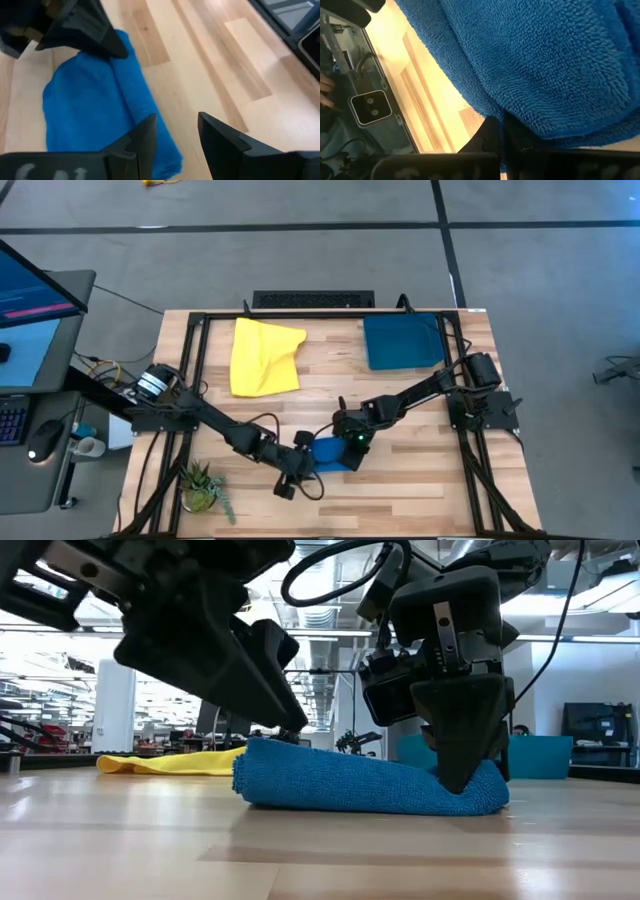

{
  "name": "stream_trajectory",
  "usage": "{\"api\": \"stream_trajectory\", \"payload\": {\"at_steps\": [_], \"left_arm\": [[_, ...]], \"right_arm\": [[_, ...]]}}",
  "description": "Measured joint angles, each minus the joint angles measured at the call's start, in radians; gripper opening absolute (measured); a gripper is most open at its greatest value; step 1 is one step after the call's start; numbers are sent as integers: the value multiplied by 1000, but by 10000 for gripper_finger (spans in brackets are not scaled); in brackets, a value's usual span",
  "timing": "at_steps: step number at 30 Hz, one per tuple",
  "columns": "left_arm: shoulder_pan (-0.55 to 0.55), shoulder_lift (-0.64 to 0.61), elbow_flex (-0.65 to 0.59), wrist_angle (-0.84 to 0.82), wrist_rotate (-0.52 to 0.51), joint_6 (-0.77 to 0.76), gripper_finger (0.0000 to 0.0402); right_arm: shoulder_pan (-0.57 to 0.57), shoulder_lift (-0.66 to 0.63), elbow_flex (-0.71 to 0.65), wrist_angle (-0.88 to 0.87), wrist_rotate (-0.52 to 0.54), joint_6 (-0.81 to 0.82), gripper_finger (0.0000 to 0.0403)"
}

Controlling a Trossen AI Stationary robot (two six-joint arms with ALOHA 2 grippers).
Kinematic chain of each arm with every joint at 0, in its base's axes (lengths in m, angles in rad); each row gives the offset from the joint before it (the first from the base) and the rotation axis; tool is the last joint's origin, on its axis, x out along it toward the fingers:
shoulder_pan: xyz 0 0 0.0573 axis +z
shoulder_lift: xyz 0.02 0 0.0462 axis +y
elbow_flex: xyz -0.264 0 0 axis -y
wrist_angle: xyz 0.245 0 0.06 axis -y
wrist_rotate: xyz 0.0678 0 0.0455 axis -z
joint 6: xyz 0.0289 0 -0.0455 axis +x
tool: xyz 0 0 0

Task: Roll microfiber towels into tight, uniform cylinder then place into a basket
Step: Roll the blue microfiber cloth

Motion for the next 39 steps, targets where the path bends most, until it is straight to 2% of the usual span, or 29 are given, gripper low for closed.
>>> {"api": "stream_trajectory", "payload": {"at_steps": [5,8,12,16,27,33,39], "left_arm": [[2,1,0,18,24,4,137],[12,31,-1,4,34,3,137],[40,85,1,35,101,-4,137],[54,90,1,37,108,-18,137],[45,80,0,8,-26,-17,137],[69,76,4,-51,-40,-137,137],[91,71,7,-128,-26,-285,137]], "right_arm": [[-1,0,0,1,-3,0,16],[-1,0,-1,2,-2,0,15],[-5,0,-1,3,-4,0,13],[-5,0,-1,2,-6,0,16],[-3,0,0,-3,-7,0,15],[-4,1,0,-4,-5,0,18],[9,1,-1,22,24,-45,61]]}}
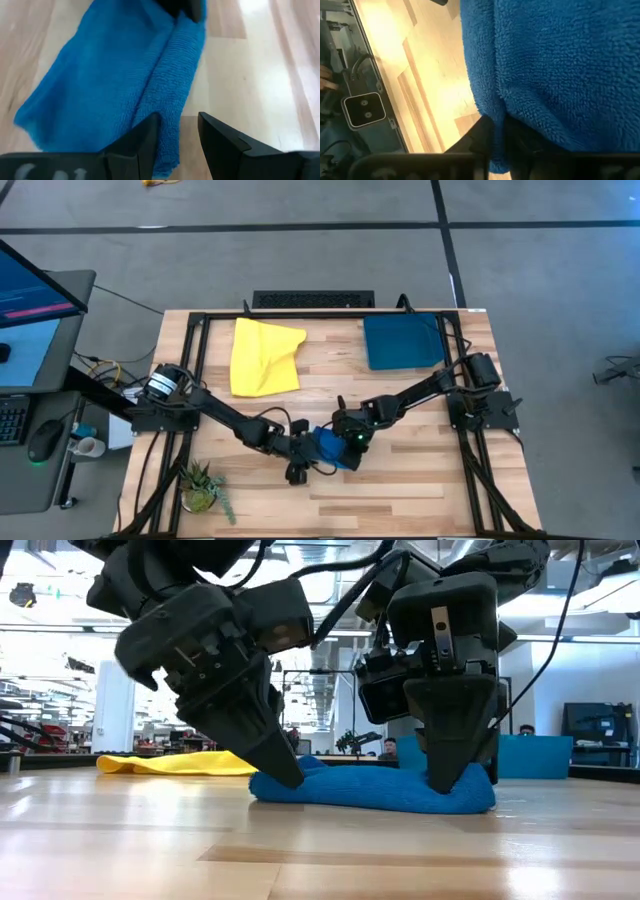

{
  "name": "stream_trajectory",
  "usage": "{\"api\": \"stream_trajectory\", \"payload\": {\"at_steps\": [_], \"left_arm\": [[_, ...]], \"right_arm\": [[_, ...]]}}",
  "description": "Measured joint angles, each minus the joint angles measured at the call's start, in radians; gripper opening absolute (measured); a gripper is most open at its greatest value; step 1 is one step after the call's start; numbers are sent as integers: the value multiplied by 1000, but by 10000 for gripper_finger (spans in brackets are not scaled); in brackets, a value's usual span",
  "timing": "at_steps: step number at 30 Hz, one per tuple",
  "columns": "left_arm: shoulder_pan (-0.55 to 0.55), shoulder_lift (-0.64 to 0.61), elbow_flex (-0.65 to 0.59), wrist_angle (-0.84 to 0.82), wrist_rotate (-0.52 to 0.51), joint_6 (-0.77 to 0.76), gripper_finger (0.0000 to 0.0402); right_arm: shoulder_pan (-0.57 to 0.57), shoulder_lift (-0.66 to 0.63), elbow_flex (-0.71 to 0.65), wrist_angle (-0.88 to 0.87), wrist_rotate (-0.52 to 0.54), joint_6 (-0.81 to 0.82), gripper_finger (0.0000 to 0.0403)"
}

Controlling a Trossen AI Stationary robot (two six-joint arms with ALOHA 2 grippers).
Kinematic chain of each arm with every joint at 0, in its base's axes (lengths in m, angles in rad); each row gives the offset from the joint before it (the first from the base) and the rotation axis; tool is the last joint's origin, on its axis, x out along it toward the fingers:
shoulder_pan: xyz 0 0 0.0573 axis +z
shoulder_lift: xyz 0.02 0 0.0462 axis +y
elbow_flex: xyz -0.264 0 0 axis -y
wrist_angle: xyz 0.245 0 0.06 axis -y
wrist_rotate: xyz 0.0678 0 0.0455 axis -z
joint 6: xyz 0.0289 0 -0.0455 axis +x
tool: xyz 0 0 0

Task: Roll microfiber towels into tight, uniform cylinder then place into a basket
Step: Roll the blue microfiber cloth

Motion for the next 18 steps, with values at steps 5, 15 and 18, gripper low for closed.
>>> {"api": "stream_trajectory", "payload": {"at_steps": [5,15,18], "left_arm": [[12,1,-1,-4,35,-60,137],[17,4,-4,-5,41,-148,137],[19,5,-5,2,22,-172,137]], "right_arm": [[8,-1,0,9,3,-4,106],[0,-98,-5,-156,16,-93,123],[17,-184,-5,-256,128,-138,119]]}}
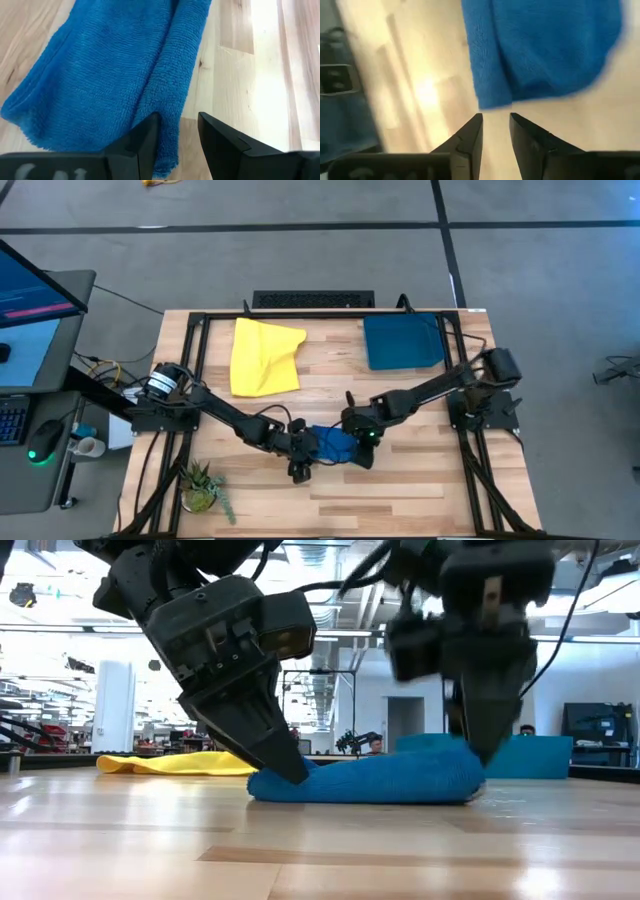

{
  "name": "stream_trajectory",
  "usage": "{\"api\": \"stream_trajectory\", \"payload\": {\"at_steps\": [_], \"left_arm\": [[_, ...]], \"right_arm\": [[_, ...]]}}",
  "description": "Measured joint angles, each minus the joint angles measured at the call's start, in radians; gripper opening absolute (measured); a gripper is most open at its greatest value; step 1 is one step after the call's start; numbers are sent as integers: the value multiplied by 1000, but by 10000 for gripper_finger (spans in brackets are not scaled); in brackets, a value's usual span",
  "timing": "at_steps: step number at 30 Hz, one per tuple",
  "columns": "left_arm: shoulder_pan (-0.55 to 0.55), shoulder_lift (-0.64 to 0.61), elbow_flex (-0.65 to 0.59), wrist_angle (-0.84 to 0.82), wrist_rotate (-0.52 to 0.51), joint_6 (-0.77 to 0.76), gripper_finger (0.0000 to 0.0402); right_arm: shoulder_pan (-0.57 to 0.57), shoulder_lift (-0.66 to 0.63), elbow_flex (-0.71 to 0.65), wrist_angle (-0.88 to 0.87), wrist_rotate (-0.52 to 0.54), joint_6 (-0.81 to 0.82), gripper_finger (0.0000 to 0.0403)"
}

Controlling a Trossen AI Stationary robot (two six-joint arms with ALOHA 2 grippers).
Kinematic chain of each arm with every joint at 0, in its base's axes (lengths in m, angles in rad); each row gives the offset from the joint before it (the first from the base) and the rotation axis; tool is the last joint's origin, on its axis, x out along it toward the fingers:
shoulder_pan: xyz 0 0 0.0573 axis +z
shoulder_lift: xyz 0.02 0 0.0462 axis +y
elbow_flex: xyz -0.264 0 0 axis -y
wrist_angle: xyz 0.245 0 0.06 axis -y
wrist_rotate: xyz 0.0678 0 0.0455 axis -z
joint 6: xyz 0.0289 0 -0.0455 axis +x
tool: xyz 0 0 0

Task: Roll microfiber towels into tight, uniform cylinder then place into a basket
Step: Roll the blue microfiber cloth

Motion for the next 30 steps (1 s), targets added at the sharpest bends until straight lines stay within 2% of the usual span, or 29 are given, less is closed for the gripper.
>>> {"api": "stream_trajectory", "payload": {"at_steps": [5,10,13,16,20,25,30], "left_arm": [[16,1,-1,2,-19,-60,137],[16,1,-1,1,-22,-95,137],[16,1,-1,0,-23,-107,137],[16,1,-1,0,-23,-121,137],[16,1,-1,-1,-22,-121,137],[16,1,-1,-1,-22,-121,137],[16,1,-1,-3,-16,-121,137]], "right_arm": [[99,-128,0,-92,284,-129,119],[268,-160,2,-4,592,-260,118],[341,-138,4,89,714,-358,118],[385,-102,3,135,754,-497,118],[403,-35,3,167,755,-622,118],[380,62,5,291,760,-643,123],[372,119,44,256,767,-708,155]]}}
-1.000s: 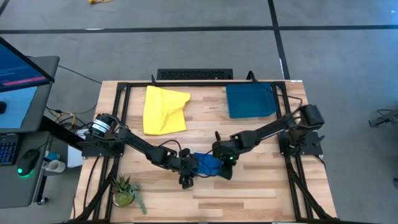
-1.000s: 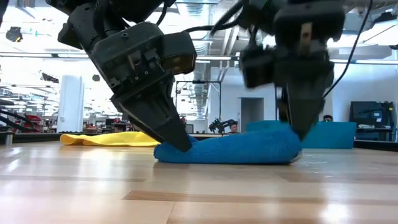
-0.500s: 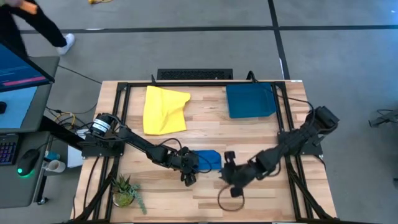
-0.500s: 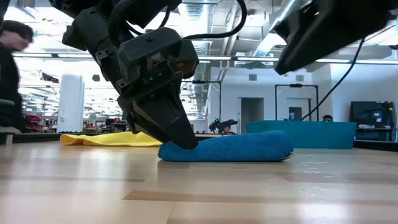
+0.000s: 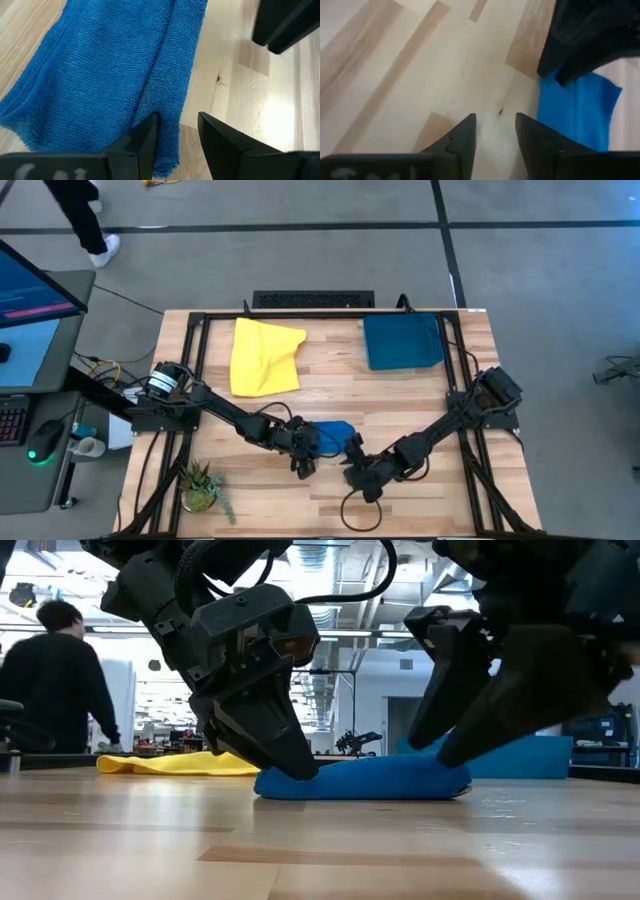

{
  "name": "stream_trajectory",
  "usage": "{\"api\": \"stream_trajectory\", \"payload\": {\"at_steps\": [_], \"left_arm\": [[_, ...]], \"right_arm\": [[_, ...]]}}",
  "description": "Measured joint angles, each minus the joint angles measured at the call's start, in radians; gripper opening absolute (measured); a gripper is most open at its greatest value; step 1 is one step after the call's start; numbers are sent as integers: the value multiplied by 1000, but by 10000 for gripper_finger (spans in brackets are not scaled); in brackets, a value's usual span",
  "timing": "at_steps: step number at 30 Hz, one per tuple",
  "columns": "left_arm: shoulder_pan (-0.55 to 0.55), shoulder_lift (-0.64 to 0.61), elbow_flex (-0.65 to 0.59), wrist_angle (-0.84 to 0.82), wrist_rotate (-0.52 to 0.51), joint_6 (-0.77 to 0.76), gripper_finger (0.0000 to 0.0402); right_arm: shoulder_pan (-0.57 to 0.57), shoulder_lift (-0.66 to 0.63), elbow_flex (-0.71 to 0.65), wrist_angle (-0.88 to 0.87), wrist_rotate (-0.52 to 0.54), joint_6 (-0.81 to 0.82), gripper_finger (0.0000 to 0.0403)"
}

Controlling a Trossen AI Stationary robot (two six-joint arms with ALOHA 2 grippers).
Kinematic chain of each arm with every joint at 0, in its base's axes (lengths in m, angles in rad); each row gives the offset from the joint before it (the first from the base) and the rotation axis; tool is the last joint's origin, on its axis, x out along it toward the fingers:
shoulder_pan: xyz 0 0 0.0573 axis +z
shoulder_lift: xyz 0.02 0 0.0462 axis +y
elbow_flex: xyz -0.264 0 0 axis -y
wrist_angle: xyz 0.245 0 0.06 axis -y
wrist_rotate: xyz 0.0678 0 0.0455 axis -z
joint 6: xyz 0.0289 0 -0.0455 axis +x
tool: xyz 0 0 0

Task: Roll microfiber towels into tight, uniform cylinder then place into a basket
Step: Roll the blue microfiber cloth

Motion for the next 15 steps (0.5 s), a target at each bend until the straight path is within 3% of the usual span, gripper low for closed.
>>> {"api": "stream_trajectory", "payload": {"at_steps": [8,15], "left_arm": [[0,0,0,-1,12,4,137],[0,0,0,-2,16,6,137]], "right_arm": [[-4,48,28,-73,161,-29,217],[-25,49,28,-125,156,29,224]]}}
